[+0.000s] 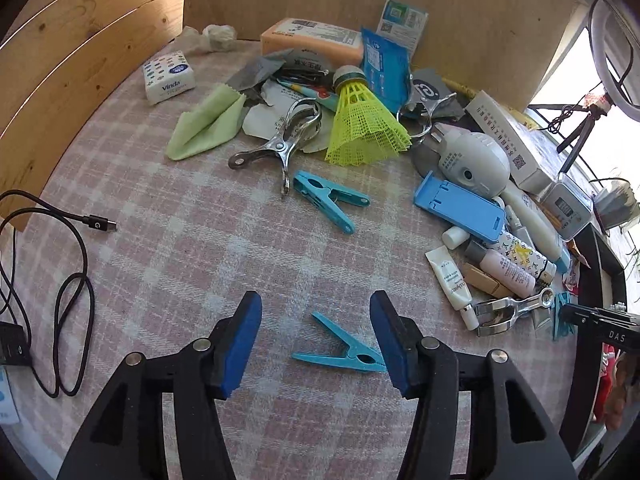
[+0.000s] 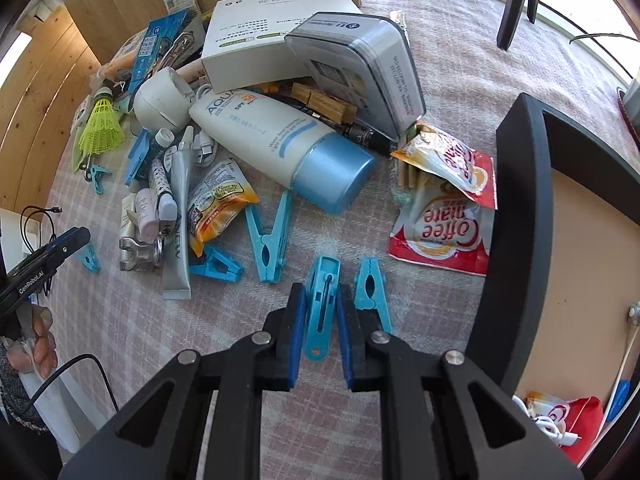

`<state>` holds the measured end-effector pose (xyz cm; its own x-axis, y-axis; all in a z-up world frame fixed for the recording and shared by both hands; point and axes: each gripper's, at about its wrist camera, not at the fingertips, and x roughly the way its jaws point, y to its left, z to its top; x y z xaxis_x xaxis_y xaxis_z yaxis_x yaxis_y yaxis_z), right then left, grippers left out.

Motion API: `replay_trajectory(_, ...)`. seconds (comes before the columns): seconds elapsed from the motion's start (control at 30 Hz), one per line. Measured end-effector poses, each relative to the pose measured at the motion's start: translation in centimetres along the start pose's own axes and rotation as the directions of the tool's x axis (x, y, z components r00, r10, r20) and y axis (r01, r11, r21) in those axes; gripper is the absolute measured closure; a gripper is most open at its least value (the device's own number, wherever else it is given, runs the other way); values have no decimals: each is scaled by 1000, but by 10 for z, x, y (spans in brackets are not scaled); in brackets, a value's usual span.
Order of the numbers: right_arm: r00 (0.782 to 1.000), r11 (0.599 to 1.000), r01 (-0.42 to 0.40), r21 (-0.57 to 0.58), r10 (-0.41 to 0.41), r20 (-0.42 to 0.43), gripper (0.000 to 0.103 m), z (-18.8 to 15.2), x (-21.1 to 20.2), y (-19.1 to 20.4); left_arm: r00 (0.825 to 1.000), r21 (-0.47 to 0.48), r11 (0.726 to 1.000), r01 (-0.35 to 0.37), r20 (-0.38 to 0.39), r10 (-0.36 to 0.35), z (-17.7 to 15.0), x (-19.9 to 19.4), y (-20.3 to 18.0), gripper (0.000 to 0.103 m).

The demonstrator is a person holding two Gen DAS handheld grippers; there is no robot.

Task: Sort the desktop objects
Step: 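Grasp a blue clothespin with the left gripper while the right gripper grasps another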

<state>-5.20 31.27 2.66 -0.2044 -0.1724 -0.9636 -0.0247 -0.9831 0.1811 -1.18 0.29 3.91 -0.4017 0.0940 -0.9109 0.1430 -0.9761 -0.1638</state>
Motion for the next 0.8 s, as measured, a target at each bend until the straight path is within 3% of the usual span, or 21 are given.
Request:
replay_trajectory(0.07, 1000, 1000, 2, 0, -2, 4, 87, -1, -1, -3, 999, -13, 1000, -3, -38, 2, -2, 1, 0, 39)
replay_trajectory(0.13, 1000, 1000, 8, -3, -8, 7, 87, -2, -1, -2, 997, -22, 999, -27, -76, 26, -10, 5, 19, 39)
replay_trajectory(0.33, 1000, 1000, 17, -8, -17, 12, 87, -3, 0, 15, 994, -38, 999, -33, -104, 29, -25, 13, 8, 36)
replay_trajectory(0.5, 1000, 1000, 21, -11, -20, 12, 87, -2, 1, 19, 996, 3, 999, -51, -79, 51, -20, 18, -6, 50)
replay_trajectory(0.73, 1000, 1000, 13, -8, -13, 4, 91, 0, 6, 18, 996, 74, 994, -78, -38, 81, -20, 21, -21, 92)
replay_trajectory(0.8, 1000, 1000, 6, 0, -6, 9, 91, 0, 6, 17, 997, 71, 996, -60, -42, 63, -21, 19, -20, 92)
